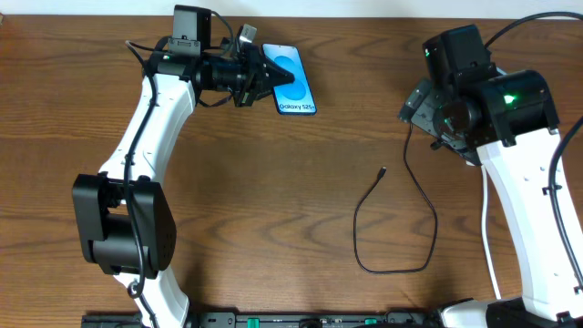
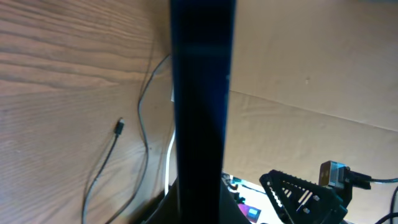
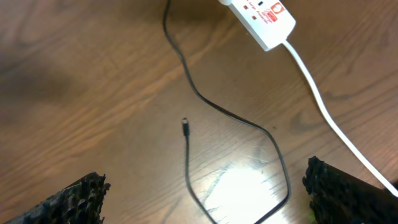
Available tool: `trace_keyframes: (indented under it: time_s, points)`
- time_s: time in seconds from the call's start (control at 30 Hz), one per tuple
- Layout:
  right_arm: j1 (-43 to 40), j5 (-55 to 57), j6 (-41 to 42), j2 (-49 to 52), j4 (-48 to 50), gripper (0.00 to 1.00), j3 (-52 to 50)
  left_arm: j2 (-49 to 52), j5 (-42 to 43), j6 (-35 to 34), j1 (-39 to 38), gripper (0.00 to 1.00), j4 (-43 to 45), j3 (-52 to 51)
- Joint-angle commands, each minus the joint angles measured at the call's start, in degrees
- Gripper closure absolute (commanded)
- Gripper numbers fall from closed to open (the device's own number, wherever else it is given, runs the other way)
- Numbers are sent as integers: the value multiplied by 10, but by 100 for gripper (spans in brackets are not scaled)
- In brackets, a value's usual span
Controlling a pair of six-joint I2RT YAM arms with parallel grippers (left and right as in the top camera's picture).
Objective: Plug charger to phone and switch on socket
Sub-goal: 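Release the right gripper and move it toward the black cable, then lower the right gripper and close it on the black USB-C plug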
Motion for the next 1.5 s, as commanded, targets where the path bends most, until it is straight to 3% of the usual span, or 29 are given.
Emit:
trace_keyframes:
  time_s: [0.0,0.17,0.37,0.63,0.67,0.93,0.97,1.23,1.37,1.47]
  points:
    - [-1,13,-13,0,3,1,-42,-15,-8,42,0,93,-3,2]
    - [-1,-2,-28,1,40,1,-124,-15,-8,62,0,93,-30,2]
    - [-1,-88,-88,1,160,1,-242,-15,-15,115,0,93,-57,2]
    - [-1,-85,-89,1,215,2,-319,-15,-97,165,0,93,-125,2]
    - [-1,-85,-89,1,224,9,-328,-15,-108,165,0,93,-130,2]
    - [-2,-139,-99,22,309,24,-399,-15,-117,165,0,93,-135,1]
    - [-2,-144,-99,32,325,31,-403,-15,-126,165,-1,93,-140,1]
    - [-2,-164,-72,96,389,43,-404,-15,-126,165,-1,92,-153,1]
    - [-2,-182,-57,117,419,44,-404,-15,-126,165,-1,93,-153,1]
    - [-2,-177,-48,125,423,51,-404,-15,-126,165,-1,93,-153,0]
